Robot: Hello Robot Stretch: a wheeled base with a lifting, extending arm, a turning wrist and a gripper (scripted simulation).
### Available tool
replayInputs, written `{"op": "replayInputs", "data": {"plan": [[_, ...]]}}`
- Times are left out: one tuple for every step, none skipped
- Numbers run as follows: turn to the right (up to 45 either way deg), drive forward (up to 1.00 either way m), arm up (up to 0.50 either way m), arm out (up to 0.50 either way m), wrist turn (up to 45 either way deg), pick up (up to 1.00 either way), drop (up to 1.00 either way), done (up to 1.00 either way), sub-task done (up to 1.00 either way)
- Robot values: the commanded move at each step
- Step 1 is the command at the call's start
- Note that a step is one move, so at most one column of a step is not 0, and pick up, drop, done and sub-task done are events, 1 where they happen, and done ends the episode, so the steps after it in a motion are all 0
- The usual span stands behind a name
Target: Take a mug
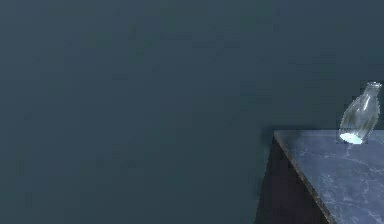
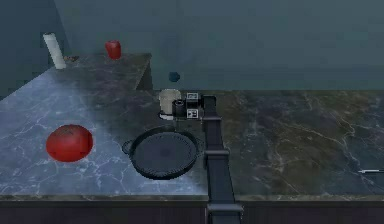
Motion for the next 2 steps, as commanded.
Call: {"op": "replayInputs", "data": {"plan": [[0.0, 0.00, 0.00, 0.00, 0.0, 1.00, 0.00, 0.00, 0.00], [0.0, 0.00, 0.10, 0.00, 0.0, 0.00, 0.00, 0.00, 0.00]]}}
